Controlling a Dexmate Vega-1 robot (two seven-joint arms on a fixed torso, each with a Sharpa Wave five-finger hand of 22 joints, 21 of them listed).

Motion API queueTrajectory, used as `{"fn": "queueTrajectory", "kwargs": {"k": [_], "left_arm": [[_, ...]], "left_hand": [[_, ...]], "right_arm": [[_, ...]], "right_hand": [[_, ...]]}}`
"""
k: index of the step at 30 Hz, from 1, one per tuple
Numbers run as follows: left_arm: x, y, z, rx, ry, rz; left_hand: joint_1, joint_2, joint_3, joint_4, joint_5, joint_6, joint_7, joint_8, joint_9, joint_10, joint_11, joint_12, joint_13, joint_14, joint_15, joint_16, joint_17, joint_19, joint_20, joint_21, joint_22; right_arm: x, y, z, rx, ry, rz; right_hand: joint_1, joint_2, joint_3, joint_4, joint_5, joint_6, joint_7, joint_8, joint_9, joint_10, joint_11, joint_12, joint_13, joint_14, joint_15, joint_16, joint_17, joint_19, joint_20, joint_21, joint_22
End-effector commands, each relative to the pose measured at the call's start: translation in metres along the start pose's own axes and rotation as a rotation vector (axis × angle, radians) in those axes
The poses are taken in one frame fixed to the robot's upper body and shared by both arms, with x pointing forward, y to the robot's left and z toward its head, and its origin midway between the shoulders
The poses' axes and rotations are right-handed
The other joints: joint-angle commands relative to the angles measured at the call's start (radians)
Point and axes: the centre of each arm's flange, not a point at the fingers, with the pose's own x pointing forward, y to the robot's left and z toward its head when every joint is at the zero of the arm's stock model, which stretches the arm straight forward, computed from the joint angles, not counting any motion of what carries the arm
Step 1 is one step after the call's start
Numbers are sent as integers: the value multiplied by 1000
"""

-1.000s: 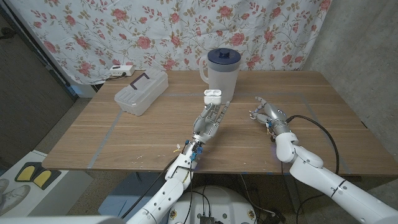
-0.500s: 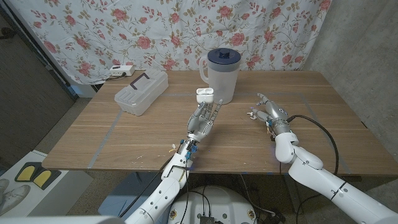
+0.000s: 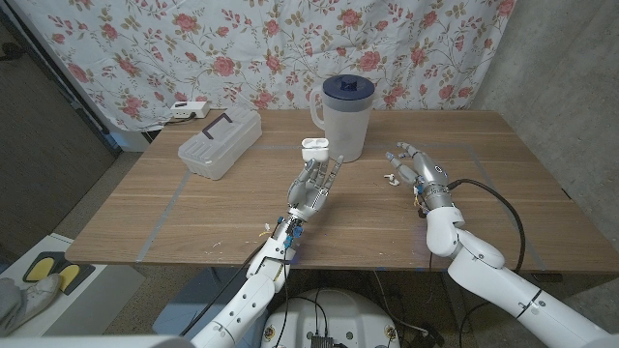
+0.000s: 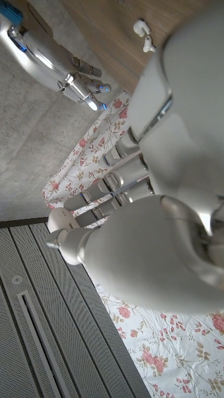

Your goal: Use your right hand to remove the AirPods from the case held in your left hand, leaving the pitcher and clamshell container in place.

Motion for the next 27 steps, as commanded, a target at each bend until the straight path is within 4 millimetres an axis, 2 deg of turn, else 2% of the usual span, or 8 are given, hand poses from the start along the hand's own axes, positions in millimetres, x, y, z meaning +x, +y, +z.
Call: {"fn": "queueTrajectory", "kwargs": {"k": [1, 10, 11, 13, 15, 27], "left_arm": [[-2, 3, -3, 1, 8, 16], [1, 3, -8, -8, 3, -1], [1, 2, -7, -5, 0, -5], [1, 3, -7, -1, 1, -2], [0, 3, -8, 1, -1, -3], [-1, 4, -11, -12, 3, -7]], "left_hand": [[-11, 37, 16, 12, 6, 33, 28, 6, 8, 6, 2, 5, 343, 1, -3, 4, 5, -4, 1, 1, 5], [-10, 37, 16, 11, 6, 32, 28, 6, 8, 7, 1, 5, 343, 1, -4, 4, 4, -4, 0, 1, 5], [-10, 36, 16, 11, 6, 32, 26, 6, 9, 8, 0, 5, 344, 2, -4, 5, 5, -4, -1, 1, 5], [-10, 34, 15, 10, 5, 34, 27, 6, 7, 8, -1, 6, 343, 3, -4, 6, 5, -3, -2, 1, 5], [-9, 34, 15, 9, 5, 34, 27, 7, 8, 9, -1, 6, 343, 3, -4, 6, 5, -3, -2, 1, 5], [-11, 36, 15, 11, 6, 36, 26, 6, 6, 9, -2, 4, 341, 2, -2, 5, 4, -3, 0, 1, 5]], "right_arm": [[-6, -17, 16, 93, -43, -38], [-8, -30, 38, 107, -125, -46], [-9, -31, 39, 112, -131, -52], [-10, -33, 40, 124, -134, -52], [-11, -35, 42, 124, -143, -52], [-19, -41, 53, 112, -167, -34]], "right_hand": [[-32, -1, -8, 16, 10, 21, 10, 4, 1, -9, 20, -18, -11, 31, -79, 8, -7, 10, -11, -1, 1], [-64, -5, -19, 22, 12, 8, 18, -8, -1, -47, 35, -51, -28, 5, -51, -10, -20, 4, -1, -6, 0], [-79, -7, -24, 22, 14, -35, 18, -28, -2, -54, 35, -63, -36, -1, -50, -17, -26, 2, 1, -6, 0], [-96, -8, -29, 21, 16, -87, 32, -48, -3, -70, 40, -82, -47, -2, -40, -23, -35, 3, 4, -7, 0], [-102, -8, -30, 22, 16, -92, 33, -49, -3, -80, 46, -88, -49, -6, -38, -26, -37, 1, 6, -7, 0], [-121, -6, -35, 24, 18, -101, 32, -49, -2, -76, 40, -96, -58, -34, -28, -40, -42, -12, 13, -12, 0]]}}
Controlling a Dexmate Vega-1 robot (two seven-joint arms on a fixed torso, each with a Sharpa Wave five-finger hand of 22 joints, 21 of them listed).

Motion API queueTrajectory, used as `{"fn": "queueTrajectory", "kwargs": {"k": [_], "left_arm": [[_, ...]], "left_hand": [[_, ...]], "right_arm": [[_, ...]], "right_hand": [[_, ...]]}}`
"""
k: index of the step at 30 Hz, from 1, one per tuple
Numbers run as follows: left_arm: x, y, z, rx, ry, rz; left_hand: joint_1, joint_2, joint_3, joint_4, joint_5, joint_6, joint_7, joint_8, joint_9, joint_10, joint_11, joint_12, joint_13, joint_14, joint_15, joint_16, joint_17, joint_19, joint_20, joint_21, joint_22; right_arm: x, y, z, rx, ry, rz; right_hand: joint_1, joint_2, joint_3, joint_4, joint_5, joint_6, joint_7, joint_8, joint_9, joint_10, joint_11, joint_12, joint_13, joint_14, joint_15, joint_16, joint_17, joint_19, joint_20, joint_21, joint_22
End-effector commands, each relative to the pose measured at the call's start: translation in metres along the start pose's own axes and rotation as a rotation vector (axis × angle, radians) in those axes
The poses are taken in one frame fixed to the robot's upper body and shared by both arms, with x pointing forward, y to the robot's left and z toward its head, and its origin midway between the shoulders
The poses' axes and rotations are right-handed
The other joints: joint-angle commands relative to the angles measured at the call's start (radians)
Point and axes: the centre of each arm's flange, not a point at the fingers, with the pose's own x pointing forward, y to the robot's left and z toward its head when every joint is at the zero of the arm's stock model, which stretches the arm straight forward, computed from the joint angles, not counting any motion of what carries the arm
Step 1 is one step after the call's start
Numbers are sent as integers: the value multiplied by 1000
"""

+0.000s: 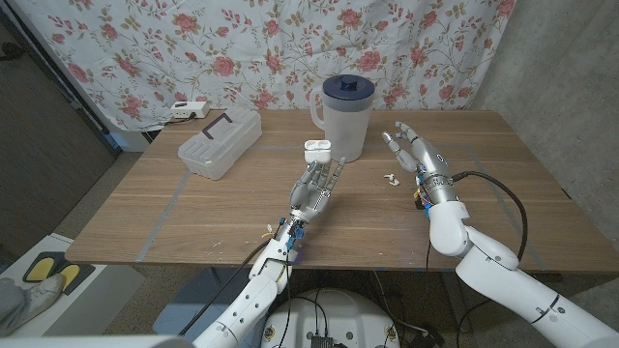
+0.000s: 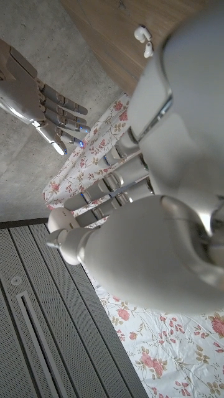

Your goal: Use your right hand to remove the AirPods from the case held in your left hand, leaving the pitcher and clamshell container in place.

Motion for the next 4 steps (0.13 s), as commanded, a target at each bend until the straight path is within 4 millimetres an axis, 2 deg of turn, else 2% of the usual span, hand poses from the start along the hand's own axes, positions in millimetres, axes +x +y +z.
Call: {"fn": "queueTrajectory", "kwargs": {"k": [1, 4], "left_arm": [[-1, 2, -4, -4, 5, -4], [-3, 2, -5, -6, 3, -7]], "left_hand": [[-11, 34, 14, 10, 4, 38, 26, 6, 6, 9, -2, 8, 341, 3, 0, 7, 4, -3, -2, 1, 5], [-10, 33, 13, 10, 4, 39, 26, 5, 5, 10, -2, 8, 340, 4, -1, 7, 5, -3, -3, 1, 5]], "right_arm": [[-6, -4, 13, -2, -33, 18], [-8, -4, 12, 4, -30, 16]], "right_hand": [[-14, 1, -5, 2, 6, -7, 0, -3, 0, 7, -7, 0, 1, -7, -27, -4, 0, -3, 6, -7, 1], [-18, 2, -5, 2, 7, -10, 0, -3, 0, 11, -8, -1, -1, -12, -31, -6, -1, -6, 11, -8, 1]]}}
